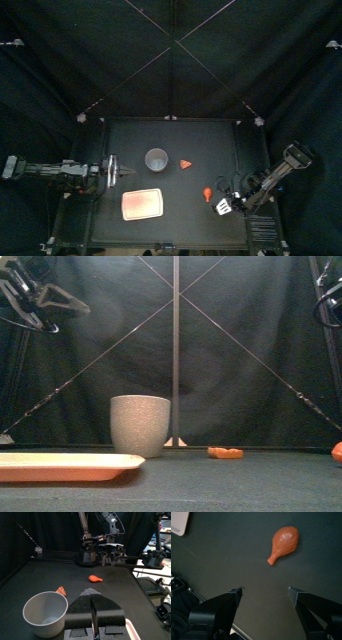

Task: Pick the drumstick then place it on the pink plate
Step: Pick the drumstick

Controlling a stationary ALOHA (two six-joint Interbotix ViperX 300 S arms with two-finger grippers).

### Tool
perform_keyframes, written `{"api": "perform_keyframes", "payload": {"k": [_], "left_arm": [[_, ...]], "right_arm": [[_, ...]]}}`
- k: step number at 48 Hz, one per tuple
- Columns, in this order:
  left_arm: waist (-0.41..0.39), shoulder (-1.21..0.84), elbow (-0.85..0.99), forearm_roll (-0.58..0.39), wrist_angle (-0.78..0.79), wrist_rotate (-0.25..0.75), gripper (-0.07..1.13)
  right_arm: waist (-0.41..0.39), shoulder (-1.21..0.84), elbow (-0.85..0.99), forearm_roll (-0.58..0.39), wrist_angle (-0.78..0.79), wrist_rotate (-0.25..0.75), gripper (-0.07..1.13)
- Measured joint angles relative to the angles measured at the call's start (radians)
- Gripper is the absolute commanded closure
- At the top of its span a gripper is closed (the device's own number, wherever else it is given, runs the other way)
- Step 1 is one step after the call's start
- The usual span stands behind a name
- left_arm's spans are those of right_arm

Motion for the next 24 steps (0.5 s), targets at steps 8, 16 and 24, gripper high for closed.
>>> {"api": "perform_keyframes", "payload": {"k": [8,16,24], "left_arm": [[0.000,0.000,0.012,-0.006,0.000,0.000,0.99],[0.000,0.000,0.029,-0.012,-0.003,0.000,0.99],[0.002,0.000,0.043,-0.014,-0.003,0.000,0.99]], "right_arm": [[-0.109,0.026,0.031,0.011,-0.066,0.023,0.00],[-0.206,0.109,0.040,-0.015,-0.144,0.044,0.01],[-0.222,0.192,0.028,-0.008,-0.156,0.049,0.01]]}}
